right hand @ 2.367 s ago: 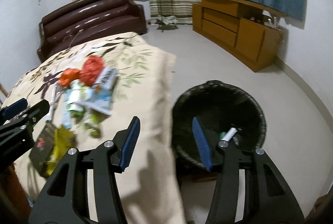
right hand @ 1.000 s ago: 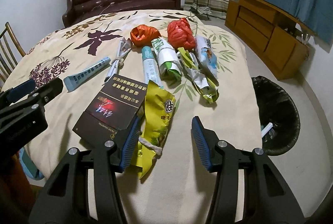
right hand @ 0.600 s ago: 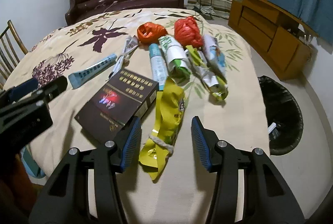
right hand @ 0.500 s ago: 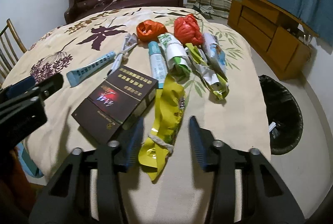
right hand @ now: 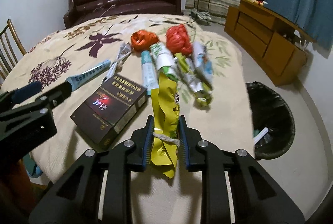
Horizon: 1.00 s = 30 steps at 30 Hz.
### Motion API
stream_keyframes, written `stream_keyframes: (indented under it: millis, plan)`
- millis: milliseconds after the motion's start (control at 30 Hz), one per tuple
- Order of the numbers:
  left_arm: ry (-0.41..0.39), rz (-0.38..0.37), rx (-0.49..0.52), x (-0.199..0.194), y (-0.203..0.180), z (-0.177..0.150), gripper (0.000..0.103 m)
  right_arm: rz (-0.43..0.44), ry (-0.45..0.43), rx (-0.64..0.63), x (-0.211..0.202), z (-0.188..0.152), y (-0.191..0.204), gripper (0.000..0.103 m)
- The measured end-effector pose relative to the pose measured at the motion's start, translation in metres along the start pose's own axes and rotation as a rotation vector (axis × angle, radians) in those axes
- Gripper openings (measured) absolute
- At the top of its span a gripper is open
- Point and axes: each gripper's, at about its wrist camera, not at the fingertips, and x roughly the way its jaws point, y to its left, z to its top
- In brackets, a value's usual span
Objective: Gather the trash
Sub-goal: 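Grasp the dark cigarette box with the left gripper while the right gripper grasps the yellow wrapper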
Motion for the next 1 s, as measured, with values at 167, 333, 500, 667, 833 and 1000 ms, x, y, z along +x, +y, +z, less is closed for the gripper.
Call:
stream_keyframes:
  millis: [167, 333, 500, 667, 833, 1000]
  plan:
    - [0.003, -0.044, 0.029, -0.001, -0.022, 0.000, 0.073, -0.019, -0.019, 0.026, -0.011, -0.002, -0.023, 0.023]
    - [0.004, -0.069, 0.067, 0.002, -0.045, -0.002, 0.074, -0.040, -0.028, 0.058, -0.017, -0.007, -0.048, 0.023]
    - [0.019, -0.049, 0.102, 0.012, -0.062, -0.003, 0.075, -0.046, -0.024, 0.097, -0.018, -0.013, -0.072, 0.023]
    - [0.043, -0.032, 0.132, 0.021, -0.073, -0.006, 0.076, -0.031, -0.016, 0.122, -0.014, -0.017, -0.084, 0.023]
    - [0.077, -0.027, 0.142, 0.030, -0.077, -0.009, 0.077, -0.013, -0.009, 0.129, -0.009, -0.019, -0.088, 0.023]
    - [0.084, -0.024, 0.160, 0.034, -0.080, -0.013, 0.066, -0.010, -0.006, 0.134, -0.008, -0.018, -0.089, 0.023]
